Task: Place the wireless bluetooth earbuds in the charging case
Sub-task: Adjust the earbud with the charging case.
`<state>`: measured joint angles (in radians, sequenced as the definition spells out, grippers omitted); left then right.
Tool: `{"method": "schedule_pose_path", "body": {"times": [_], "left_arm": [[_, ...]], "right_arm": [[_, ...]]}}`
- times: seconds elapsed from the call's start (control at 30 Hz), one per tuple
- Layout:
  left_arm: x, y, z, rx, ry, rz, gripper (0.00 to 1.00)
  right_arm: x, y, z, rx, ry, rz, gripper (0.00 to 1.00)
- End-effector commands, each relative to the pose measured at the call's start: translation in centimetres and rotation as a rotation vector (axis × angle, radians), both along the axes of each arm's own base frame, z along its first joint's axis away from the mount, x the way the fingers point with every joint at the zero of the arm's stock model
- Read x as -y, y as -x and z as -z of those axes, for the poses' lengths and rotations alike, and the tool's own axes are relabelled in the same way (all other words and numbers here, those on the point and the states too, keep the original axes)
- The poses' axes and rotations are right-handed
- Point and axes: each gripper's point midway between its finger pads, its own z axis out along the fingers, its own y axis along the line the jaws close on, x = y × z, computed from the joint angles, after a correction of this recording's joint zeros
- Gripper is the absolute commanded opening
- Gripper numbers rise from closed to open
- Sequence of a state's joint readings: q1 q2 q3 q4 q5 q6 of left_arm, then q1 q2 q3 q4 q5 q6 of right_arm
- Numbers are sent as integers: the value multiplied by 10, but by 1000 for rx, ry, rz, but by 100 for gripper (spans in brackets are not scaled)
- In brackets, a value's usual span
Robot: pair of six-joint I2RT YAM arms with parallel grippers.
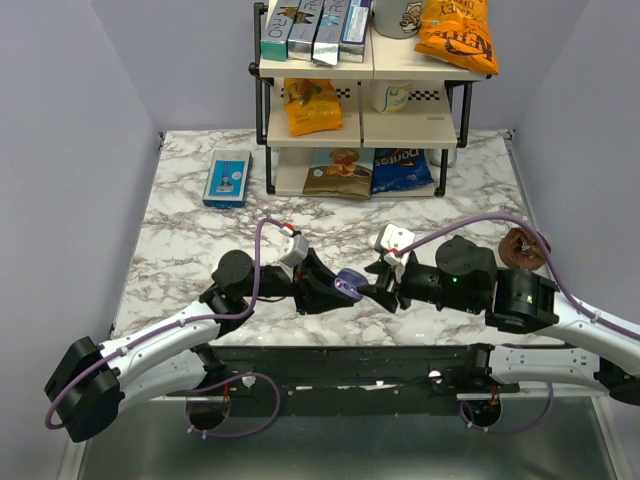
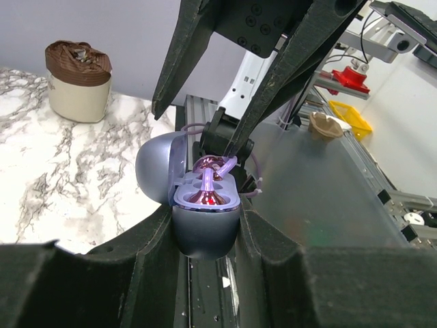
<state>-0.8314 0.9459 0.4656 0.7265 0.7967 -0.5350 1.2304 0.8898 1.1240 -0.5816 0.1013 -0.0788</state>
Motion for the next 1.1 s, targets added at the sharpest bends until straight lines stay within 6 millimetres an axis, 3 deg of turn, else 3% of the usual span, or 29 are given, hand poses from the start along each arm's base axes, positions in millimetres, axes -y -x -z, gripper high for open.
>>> {"method": "schedule_pose_path", "body": {"times": [0.0,0.13,0.23,0.33,0.47,0.57,1.07], "left_arm": [[-2,1,-16,60,53,-10,0],[-1,-4,-13,53,44,-38,0],[0,-9,-14,43,37,-63,0],[1,-14,-17,34,29,-81,0],[1,-13,-22,35,37,-77,0],[0,-12,-23,35,39,-78,0],[-2,-8,-24,44,52,-67,0]], "right_arm": [[9,-1,-5,5,-13,29,54],[9,8,-21,10,-73,-21,55],[7,14,-17,0,-58,-56,53],[6,20,-17,-8,-67,-90,43],[1,26,-11,-31,-51,-125,20],[0,25,-7,-38,-36,-123,13],[-5,13,14,-48,51,-71,8]]}}
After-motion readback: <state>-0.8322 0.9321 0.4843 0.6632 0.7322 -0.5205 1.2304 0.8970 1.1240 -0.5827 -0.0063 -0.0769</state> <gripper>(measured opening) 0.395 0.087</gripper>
